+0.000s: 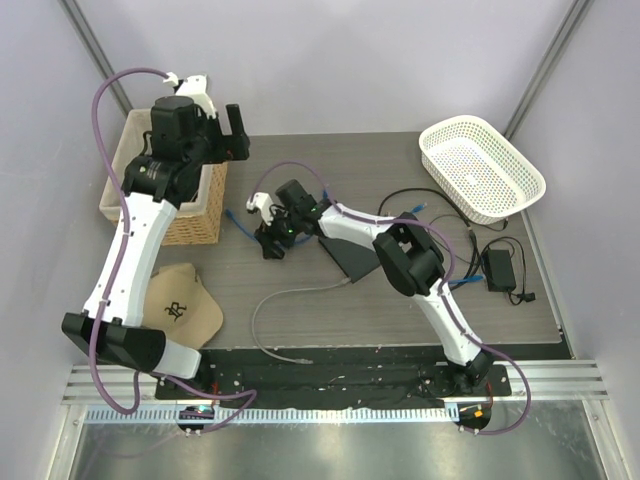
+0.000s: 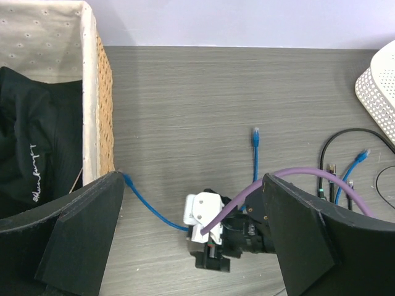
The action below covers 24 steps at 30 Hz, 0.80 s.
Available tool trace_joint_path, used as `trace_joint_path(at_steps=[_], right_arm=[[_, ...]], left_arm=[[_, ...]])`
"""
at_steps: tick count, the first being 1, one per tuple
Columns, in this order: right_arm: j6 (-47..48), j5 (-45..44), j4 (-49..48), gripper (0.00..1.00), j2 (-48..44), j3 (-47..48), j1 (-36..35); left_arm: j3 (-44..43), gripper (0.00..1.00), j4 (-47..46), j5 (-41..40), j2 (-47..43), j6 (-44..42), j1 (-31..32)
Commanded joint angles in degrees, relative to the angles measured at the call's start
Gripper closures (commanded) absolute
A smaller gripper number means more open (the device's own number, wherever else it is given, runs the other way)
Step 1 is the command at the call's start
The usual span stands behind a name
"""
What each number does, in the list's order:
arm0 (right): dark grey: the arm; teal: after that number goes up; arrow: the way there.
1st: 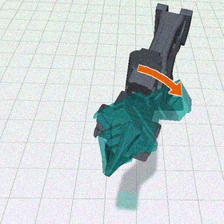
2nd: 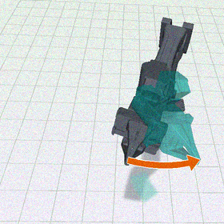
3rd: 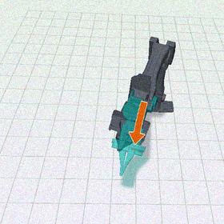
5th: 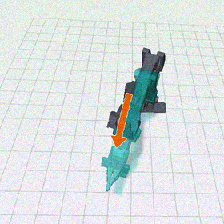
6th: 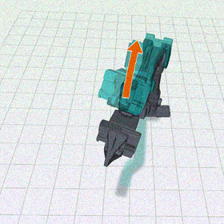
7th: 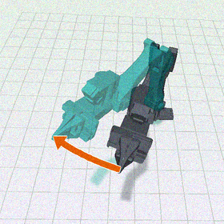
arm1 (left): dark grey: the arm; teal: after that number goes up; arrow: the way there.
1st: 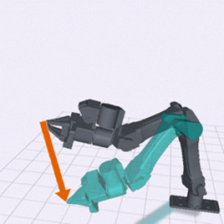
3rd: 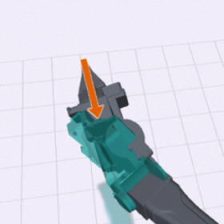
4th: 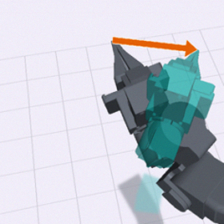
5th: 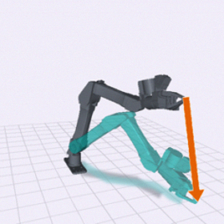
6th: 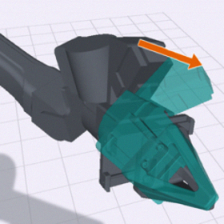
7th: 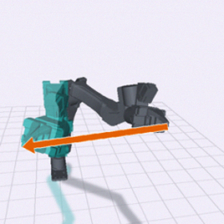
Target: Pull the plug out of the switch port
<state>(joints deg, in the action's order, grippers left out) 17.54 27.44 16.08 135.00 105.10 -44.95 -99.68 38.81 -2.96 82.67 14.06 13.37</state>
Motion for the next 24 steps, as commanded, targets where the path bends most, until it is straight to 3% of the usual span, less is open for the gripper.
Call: trace_joint_path(at_steps=[1, 3, 4, 7, 12, 16, 20, 24], right_arm=[[-1.2, -7.2, -6.0, 0.44, 1.8, 1.8, 0.7], [-1.0, -6.4, -5.6, 0.61, 1.7, 2.9, 0.7], [-0.9, -5.7, -5.3, 0.79, 1.3, 3.5, 0.7], [1.6, -5.5, -1.9, 0.98, -0.7, 6.9, 0.8], [8.7, -10.4, 1.6, 0.99, -6.2, 12.5, 2.4], [14.6, -20.6, 2.5, 0.99, -11.4, 13.4, 4.2], [16.7, -23.7, 4.6, 0.99, -21.2, 4.7, 8.5], [15.5, -23.9, 8.9, 0.99, -35.2, -10.3, 13.8]], left_arm=[[1.1, 0.01, -1.9, 0.7, -2.4, -0.8, 0.2], [1.3, 0.01, -2.2, 0.6, -2.2, -0.7, 0.2], [1.6, 0.01, -2.4, 0.8, -2.1, -0.5, 0.0], [1.5, 0.01, -3.4, 1.7, -1.2, 0.4, -0.2], [0.0, 0.06, -4.4, 2.6, 2.0, -1.5, -0.4], [1.1, 0.06, -4.8, 0.0, 3.1, -2.9, -0.6], [3.3, 0.07, -5.3, 2.6, 3.9, -1.2, -0.5], [4.1, 0.07, -5.9, 9.4, 5.8, 1.4, -0.5]])
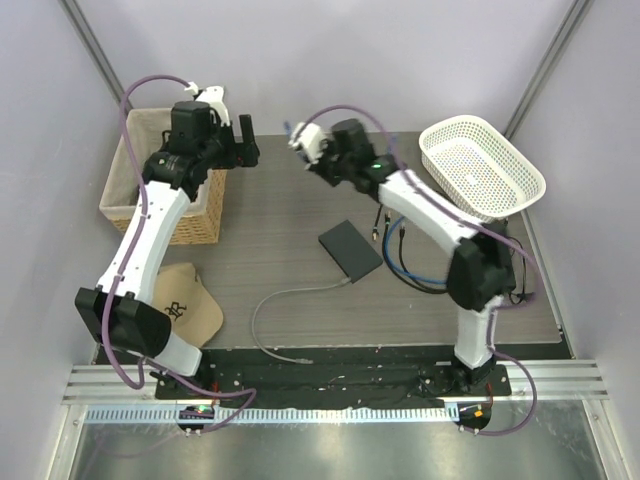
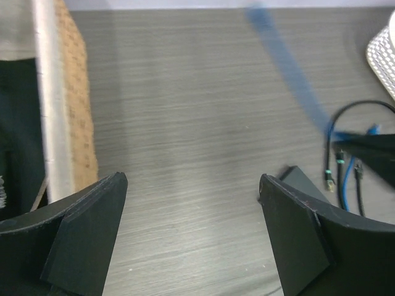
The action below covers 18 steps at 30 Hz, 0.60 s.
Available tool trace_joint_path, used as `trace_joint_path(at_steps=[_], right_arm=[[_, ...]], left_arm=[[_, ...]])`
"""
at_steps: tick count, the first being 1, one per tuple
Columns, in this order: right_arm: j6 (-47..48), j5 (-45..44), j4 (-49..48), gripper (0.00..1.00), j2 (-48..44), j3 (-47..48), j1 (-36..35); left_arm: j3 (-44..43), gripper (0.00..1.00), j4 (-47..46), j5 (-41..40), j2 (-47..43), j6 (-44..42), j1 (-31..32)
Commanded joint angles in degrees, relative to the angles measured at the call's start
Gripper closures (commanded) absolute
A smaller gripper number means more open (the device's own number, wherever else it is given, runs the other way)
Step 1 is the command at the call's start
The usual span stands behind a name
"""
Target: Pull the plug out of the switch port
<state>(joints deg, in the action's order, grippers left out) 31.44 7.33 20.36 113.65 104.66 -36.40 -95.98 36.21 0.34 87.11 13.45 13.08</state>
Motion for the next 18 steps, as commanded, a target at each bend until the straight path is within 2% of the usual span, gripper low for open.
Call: trace_joint_path(at_steps=[1, 4, 6, 8, 11, 14, 18], right_arm=[[1.8, -4.8, 6.1, 0.99, -16.3, -12.5, 5.8], [2.5, -7.1, 9.3, 0.99, -27.7, -22.7, 6.3], [-1.4, -11.3, 13.5, 0.99, -31.5, -27.0, 6.6], [-5.4, -11.2, 20.9, 0.99, -36.1, -30.5, 7.6], [-9.1, -8.2, 24.0, 0.99, -42.8, -38.5, 10.1], [-10.4, -4.3, 23.1, 0.99, -45.8, -43.9, 10.4], [-11.2, -11.4, 19.6, 0.99, -43.4, -45.9, 10.6]], left_arm=[[0.3, 0.07, -3.6, 6.8, 2.4, 2.9, -0.2], [-0.5, 0.07, -4.2, 10.6, 4.4, 2.9, -0.2], [-1.7, 0.08, -4.4, 11.6, 5.4, 3.5, -0.2], [-2.5, 0.08, -4.3, 12.5, 7.2, 3.9, 0.1], [-4.3, 0.08, -4.0, 12.8, 9.6, 4.3, 0.6], [-5.7, 0.08, -3.9, 13.5, 11.3, 4.7, 1.4], [-5.0, 0.09, -4.5, 15.5, 11.5, 4.9, 3.3]])
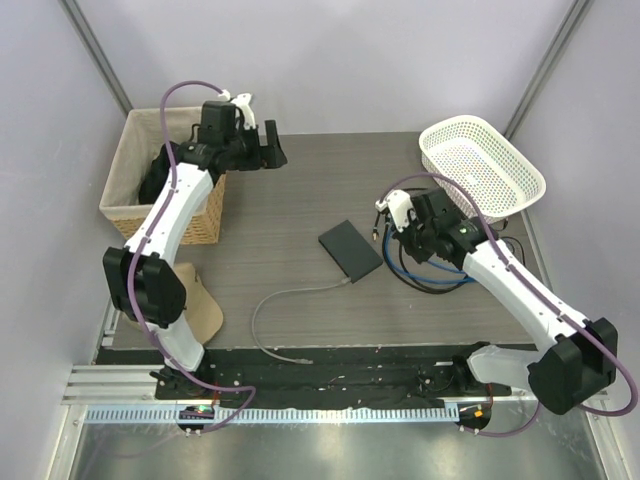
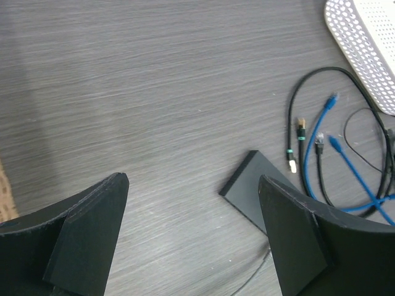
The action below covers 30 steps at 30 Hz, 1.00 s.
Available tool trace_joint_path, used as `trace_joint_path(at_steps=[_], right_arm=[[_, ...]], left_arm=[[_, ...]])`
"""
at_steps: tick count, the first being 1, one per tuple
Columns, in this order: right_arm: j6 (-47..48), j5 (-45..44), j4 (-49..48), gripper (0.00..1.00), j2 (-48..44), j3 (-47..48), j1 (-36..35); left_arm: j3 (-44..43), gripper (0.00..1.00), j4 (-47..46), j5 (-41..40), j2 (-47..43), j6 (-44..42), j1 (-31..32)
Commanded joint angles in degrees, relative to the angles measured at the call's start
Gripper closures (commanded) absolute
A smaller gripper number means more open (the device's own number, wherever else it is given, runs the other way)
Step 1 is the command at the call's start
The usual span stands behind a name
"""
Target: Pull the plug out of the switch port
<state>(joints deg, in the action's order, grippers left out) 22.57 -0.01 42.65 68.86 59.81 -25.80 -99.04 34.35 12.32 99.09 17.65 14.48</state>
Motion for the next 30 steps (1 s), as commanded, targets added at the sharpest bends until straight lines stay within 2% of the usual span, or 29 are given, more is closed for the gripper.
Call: trace_joint_path(at_steps=[1, 2, 5, 9, 10, 11, 12, 14, 15, 18, 19, 21, 23, 24, 30], right_arm=[[-0.8, -4.5, -3.7, 0.99, 1.9, -1.2, 0.1], [-0.4, -4.3, -4.2, 0.99, 2.6, -1.4, 0.7], [-0.6, -6.5, -7.0, 0.87, 5.9, -1.5, 1.1], [-1.2, -10.5, -11.4, 0.87, 9.4, -2.2, 2.7], [-1.0, -10.6, -12.1, 0.82, 10.0, -2.1, 2.9], [-0.9, -10.5, -12.4, 0.72, 10.6, -1.7, 3.1], [-1.2, -8.7, -12.5, 0.47, 11.1, -1.2, 3.2], [-2.2, -3.9, -11.9, 0.3, 12.2, 1.8, 3.3], [-3.2, 3.5, -11.4, 0.29, 12.3, 3.0, 3.2], [-7.0, 13.2, -11.8, 0.28, 14.2, 7.4, 3.2], [-7.9, 14.8, -12.1, 0.28, 15.3, 9.1, 3.1], [-8.7, 17.6, -12.6, 0.31, 16.7, 10.2, 3.1], [-9.5, 19.4, -13.6, 0.37, 18.8, 10.2, 3.0], [-10.3, 19.8, -15.0, 0.39, 19.5, 9.8, 3.0], [-17.6, 26.9, -17.3, 0.52, 25.7, 7.3, 3.0]], left_arm=[[-1.6, 0.09, -2.7, 3.8, -0.5, 0.9, 2.0], [-1.2, 0.09, -2.8, 3.8, -0.5, 1.2, 2.3], [0.9, 0.09, -3.3, 4.4, -0.8, 1.7, 2.7], [2.4, 0.08, -2.9, 4.3, -2.2, 0.2, 2.9], [2.7, 0.08, -2.6, 4.1, -2.8, -0.6, 2.9], [3.8, 0.08, -2.6, 4.1, -2.9, -1.0, 2.9], [4.3, 0.08, -2.6, 4.1, -3.2, -1.4, 2.9], [5.9, 0.07, -2.5, 5.8, -3.4, -2.8, 2.9], [6.4, 0.06, -2.6, 6.9, -3.3, -3.3, 2.9], [10.2, 0.03, -4.2, 14.5, -3.2, -5.6, 2.8], [11.4, 0.04, -4.7, 21.4, -3.1, -6.3, 2.7], [16.2, 0.07, -6.8, 27.4, -3.0, -8.4, 2.9], [20.1, 0.08, -8.1, 31.9, -1.9, -8.6, 3.3], [20.8, 0.12, -8.7, 33.8, -0.8, -8.7, 3.3], [22.1, 0.22, -9.1, 41.9, 8.5, -8.8, 4.6]])
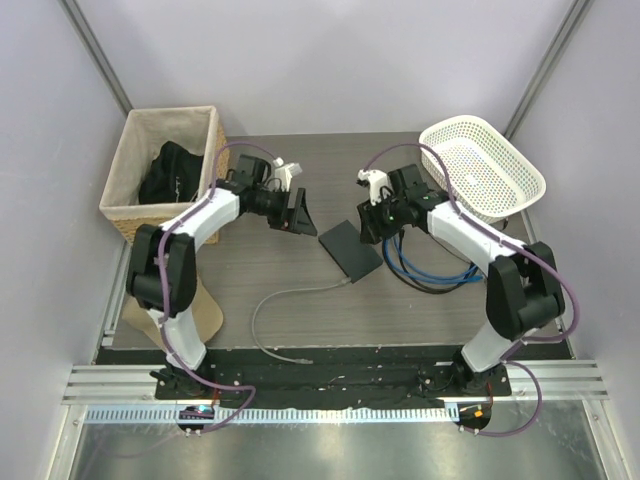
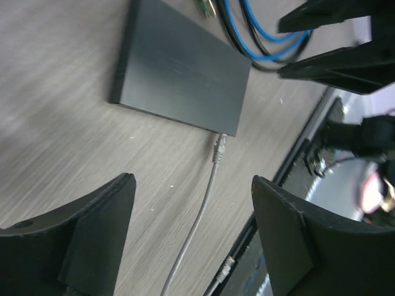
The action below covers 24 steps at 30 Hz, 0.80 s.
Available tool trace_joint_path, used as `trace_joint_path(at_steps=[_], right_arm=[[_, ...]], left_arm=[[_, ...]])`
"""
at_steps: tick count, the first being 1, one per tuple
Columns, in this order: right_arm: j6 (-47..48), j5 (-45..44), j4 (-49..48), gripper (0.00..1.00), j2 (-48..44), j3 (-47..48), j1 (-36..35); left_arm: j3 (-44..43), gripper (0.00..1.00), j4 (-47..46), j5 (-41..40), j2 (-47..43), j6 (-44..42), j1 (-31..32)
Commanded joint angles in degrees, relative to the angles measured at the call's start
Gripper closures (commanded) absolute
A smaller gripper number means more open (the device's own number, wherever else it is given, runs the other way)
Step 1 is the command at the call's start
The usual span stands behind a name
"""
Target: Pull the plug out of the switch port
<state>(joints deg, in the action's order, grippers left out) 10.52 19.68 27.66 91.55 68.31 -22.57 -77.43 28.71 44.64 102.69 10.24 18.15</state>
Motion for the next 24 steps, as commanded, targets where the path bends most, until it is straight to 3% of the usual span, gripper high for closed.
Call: trace_joint_path(at_steps=[1, 4, 10, 16, 24], right_arm=[[-6.7, 7.6, -2.4, 0.54, 3.5, -1.8, -0.3], [-7.5, 7.6, -2.3, 0.64, 5.2, -2.3, -0.2], [-8.9, 7.0, -1.9, 0.73, 6.7, -4.9, -0.3], [-13.2, 6.8, -4.4, 0.78, 8.5, -9.4, -0.1], [-15.1, 6.5, -6.1, 0.79, 10.1, -9.7, 0.2]], left_arm=[[0.6, 0.23, -3.5, 10.2, 6.0, -1.5, 2.0], [2.5, 0.25, -4.9, 11.6, 8.4, -0.4, 4.9], [8.5, 0.29, -11.7, 11.4, 9.8, 3.2, 9.4], [12.4, 0.31, -17.6, 10.5, 11.2, 6.9, 11.7], [9.0, 0.38, -21.1, 10.4, 17.5, 12.6, 12.8]])
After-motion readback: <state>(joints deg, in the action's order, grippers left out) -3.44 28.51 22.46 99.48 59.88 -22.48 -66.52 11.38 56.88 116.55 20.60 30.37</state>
